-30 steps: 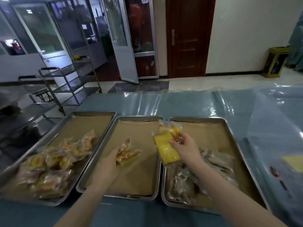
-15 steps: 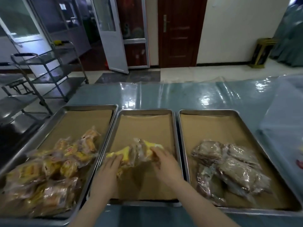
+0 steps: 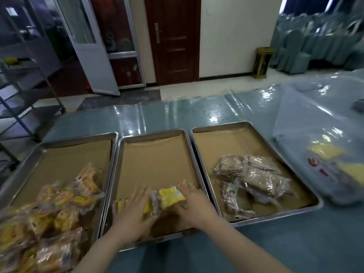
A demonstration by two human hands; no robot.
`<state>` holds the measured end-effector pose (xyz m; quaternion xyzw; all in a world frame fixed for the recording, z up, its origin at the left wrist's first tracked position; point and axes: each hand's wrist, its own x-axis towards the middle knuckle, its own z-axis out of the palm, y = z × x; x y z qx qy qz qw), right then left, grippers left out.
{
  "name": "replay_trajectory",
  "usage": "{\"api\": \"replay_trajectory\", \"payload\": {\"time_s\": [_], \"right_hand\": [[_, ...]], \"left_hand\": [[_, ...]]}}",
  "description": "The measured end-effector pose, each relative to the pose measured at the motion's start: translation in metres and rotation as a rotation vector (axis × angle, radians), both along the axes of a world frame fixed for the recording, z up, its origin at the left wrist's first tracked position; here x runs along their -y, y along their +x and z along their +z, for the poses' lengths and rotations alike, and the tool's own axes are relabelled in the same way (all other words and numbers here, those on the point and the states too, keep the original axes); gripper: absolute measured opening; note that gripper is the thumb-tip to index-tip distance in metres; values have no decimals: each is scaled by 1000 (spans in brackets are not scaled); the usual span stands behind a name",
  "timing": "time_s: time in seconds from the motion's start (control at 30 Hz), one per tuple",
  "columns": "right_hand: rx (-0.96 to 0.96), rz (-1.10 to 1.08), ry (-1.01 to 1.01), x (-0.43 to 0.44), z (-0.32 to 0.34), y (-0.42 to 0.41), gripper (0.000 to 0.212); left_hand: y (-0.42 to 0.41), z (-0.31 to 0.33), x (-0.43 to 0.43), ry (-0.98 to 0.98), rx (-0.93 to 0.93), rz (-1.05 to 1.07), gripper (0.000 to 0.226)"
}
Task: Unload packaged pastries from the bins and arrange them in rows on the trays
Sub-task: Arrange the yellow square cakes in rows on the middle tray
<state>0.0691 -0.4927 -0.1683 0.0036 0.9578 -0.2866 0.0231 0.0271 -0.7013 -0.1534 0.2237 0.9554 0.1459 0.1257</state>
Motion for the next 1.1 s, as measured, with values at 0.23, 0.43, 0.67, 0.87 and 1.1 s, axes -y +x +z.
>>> {"api": "replay_trajectory", "payload": {"time_s": [0.23, 0.43, 0.67, 0.87, 1.1], "right_hand": [[-187, 94, 122, -58, 64, 14, 59], [-251, -3, -10, -165, 116, 52, 52], [-444, 2, 22, -312, 175, 107, 34], [-464, -29, 18, -400, 195, 113, 27], [-464, -180, 3, -489, 194, 108, 23]], "left_hand": [[9, 59, -86, 60, -282, -158, 79], [36, 80, -191, 278, -293, -193, 73], [85, 116, -332, 433, -470, -158, 69], [110, 140, -395, 445, -464, -117, 66], [98, 151, -453, 455, -425, -136, 61]]}}
